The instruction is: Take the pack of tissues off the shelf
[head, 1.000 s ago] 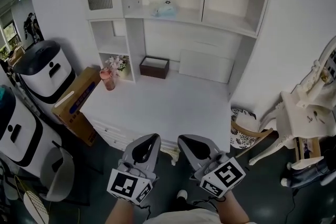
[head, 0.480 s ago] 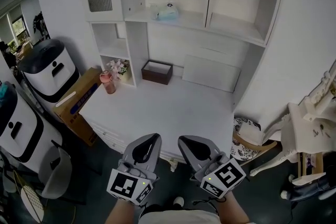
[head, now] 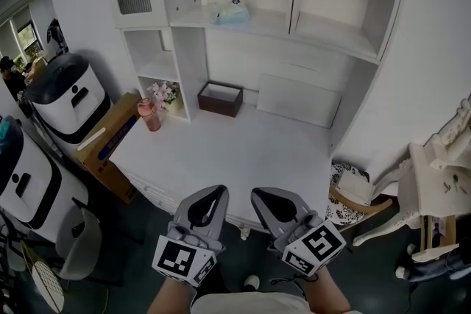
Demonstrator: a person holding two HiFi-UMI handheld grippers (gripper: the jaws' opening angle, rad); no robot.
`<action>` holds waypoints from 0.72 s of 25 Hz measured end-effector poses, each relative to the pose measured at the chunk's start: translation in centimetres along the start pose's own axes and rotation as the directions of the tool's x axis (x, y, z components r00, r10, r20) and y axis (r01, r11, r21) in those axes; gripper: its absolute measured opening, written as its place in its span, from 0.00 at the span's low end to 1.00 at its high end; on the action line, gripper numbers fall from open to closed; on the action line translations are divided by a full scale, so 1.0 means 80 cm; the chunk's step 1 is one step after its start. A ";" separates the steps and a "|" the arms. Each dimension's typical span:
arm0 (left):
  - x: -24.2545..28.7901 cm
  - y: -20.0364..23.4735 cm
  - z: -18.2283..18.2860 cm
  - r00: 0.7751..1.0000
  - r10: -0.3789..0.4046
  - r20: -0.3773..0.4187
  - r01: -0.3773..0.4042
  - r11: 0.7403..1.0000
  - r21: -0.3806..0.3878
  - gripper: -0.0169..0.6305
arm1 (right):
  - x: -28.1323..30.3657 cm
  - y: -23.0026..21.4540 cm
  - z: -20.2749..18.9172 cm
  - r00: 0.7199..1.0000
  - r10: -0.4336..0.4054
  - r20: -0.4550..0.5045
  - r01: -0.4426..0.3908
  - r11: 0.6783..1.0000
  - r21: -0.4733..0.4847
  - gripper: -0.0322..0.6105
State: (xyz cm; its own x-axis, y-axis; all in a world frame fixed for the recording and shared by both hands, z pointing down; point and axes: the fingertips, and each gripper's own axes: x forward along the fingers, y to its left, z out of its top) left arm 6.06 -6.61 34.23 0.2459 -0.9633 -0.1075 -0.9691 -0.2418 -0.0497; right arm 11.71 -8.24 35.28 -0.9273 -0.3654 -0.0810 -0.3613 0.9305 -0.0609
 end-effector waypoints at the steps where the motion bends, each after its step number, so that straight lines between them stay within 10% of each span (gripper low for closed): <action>1: 0.004 0.003 -0.002 1.000 -0.006 -0.001 0.006 1.000 -0.001 0.03 | 0.004 -0.003 0.000 1.000 -0.005 -0.001 0.005 1.000 -0.001 0.05; 18: 0.067 0.133 -0.019 0.991 -0.130 -0.011 0.129 0.991 -0.047 0.03 | 0.129 -0.049 -0.011 0.988 -0.156 -0.018 0.156 0.988 0.018 0.05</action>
State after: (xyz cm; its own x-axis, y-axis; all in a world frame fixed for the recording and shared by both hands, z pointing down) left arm -2.95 -14.55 34.61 0.3693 -0.9250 -0.0887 -0.9291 -0.3693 -0.0169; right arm 3.44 -15.61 35.53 -0.8612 -0.5055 -0.0523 -0.5000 0.8613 -0.0908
